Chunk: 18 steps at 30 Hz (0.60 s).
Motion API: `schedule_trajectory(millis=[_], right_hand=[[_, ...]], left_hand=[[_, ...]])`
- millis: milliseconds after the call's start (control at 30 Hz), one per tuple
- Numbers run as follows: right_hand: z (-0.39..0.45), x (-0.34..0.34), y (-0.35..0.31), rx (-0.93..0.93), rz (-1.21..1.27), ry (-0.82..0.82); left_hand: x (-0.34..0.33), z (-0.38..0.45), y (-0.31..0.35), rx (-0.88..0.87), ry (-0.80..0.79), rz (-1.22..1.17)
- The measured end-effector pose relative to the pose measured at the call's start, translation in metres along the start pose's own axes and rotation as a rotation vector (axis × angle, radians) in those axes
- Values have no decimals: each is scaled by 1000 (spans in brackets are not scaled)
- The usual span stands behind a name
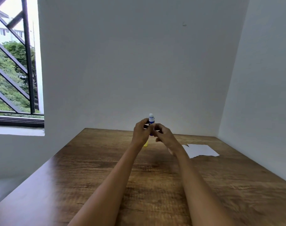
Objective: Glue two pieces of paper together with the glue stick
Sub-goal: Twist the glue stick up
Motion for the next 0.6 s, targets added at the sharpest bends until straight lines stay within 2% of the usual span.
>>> schedule_trajectory(millis=[133, 267, 400, 600], right_hand=[[1, 6, -5, 86, -209, 90], [1, 13, 15, -41, -421, 123], [-1, 16, 30, -137, -501, 181], [-1, 18, 34, -199, -539, 173]], left_hand=[[-11, 0, -6, 36, -53, 46], [-16, -7, -12, 34, -134, 4], [-30, -16, -22, 184, -303, -53], [-36, -17, -31, 238, -367, -48]])
Point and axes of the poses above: each hand's wrist, its own z-axis towards the middle knuckle, its own x-axis out of the back of the hand, y = z × x, the point moved 4 cm from there along z, towards the middle knuckle, and after that the axes turned 8 degrees about z, right-handed, at the moved point
